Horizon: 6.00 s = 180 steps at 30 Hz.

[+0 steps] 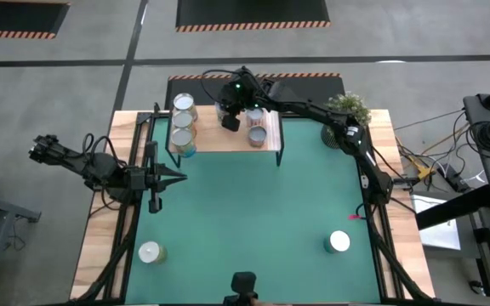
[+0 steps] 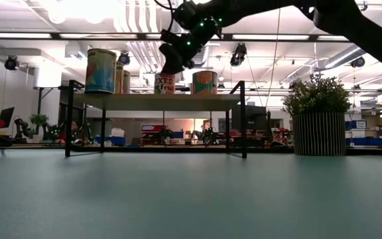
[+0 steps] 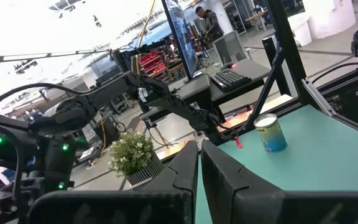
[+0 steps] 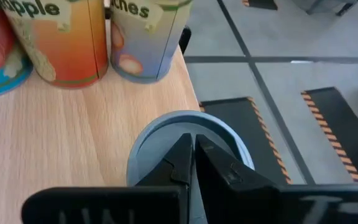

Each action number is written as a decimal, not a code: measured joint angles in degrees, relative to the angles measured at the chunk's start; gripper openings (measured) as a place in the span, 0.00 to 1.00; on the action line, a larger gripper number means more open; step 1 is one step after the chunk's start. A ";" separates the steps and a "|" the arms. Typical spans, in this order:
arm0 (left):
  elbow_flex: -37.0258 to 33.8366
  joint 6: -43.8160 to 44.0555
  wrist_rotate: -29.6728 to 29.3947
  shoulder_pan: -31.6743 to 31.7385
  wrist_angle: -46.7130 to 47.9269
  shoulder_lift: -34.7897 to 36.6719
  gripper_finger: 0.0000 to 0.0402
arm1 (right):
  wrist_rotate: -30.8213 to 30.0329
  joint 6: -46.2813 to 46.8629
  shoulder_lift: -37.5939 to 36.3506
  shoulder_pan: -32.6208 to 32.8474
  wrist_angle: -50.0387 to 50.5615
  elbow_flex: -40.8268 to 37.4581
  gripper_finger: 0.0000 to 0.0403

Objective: Pick and place cans onto a shelf
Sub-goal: Adjust the canned mixed fruit on the shelf, then put the canned cherries on the shelf

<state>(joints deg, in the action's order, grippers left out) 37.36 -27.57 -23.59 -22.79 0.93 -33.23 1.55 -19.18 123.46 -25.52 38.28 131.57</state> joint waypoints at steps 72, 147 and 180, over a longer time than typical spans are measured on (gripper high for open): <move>0.00 0.64 0.01 0.02 -0.04 -0.07 0.01 | 5.37 5.59 -9.78 10.89 19.14 3.17 0.03; 0.00 -5.38 0.00 0.01 -6.14 -0.44 0.01 | 3.67 126.36 -56.40 65.90 25.86 -71.51 0.25; 0.00 -3.89 0.00 0.00 -6.12 -0.44 0.01 | 7.47 128.75 -49.38 65.90 25.73 -71.75 0.95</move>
<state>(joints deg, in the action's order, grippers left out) 37.36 -31.45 -23.59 -22.79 -5.19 -33.67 9.02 109.57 74.08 40.38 64.01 59.82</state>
